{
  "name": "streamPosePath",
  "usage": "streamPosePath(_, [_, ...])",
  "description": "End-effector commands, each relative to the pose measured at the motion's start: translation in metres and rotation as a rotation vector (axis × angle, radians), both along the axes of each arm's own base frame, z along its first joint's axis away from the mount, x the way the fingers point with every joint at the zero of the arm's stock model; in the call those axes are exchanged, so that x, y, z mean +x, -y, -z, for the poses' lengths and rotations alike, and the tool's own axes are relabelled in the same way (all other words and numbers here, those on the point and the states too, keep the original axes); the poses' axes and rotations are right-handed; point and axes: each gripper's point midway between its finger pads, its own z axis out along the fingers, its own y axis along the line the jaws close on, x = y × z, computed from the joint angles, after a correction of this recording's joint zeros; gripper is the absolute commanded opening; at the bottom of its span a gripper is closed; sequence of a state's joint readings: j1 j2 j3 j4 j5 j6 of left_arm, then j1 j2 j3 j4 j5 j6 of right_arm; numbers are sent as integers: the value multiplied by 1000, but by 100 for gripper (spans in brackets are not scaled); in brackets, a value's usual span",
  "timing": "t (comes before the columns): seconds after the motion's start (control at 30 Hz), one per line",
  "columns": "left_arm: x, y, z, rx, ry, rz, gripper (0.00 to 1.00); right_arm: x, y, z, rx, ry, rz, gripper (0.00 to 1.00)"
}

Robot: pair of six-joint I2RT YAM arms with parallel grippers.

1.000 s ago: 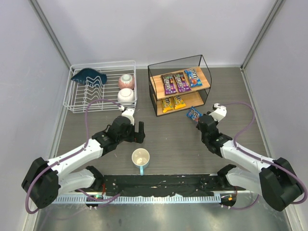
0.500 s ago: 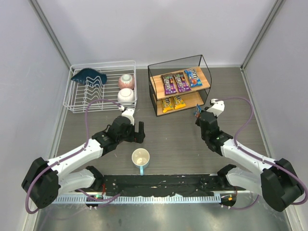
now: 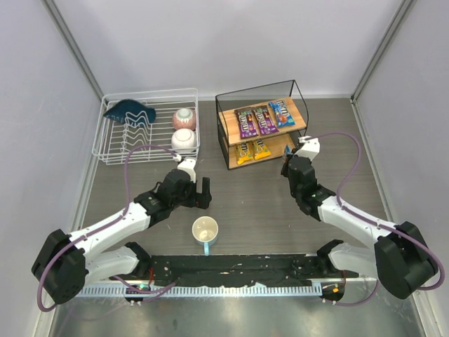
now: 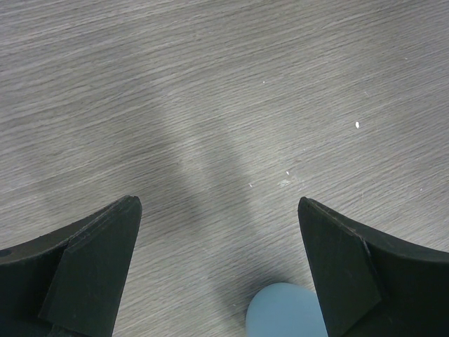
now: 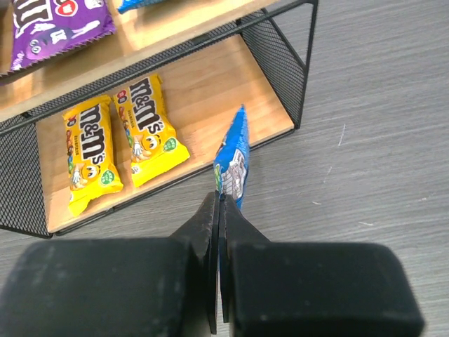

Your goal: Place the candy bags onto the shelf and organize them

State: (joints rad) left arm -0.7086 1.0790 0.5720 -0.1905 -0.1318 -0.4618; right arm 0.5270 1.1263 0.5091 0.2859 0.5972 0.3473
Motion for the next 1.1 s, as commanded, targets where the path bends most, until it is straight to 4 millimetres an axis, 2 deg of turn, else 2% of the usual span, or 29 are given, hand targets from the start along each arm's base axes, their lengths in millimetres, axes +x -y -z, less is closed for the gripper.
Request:
streamPosePath(0.0, [15,9,-22,-30,76,-2,100,17,-12,-34,1,93,-40,1])
streamPosePath(0.43, [15,7,-21,-19,76,-3,100,29,-21,-33,-22,118,-72,1])
streamPosePath(1.07, [17,7,-19,-10,74,-2,100,39,-24,-15,-80,139,-90,1])
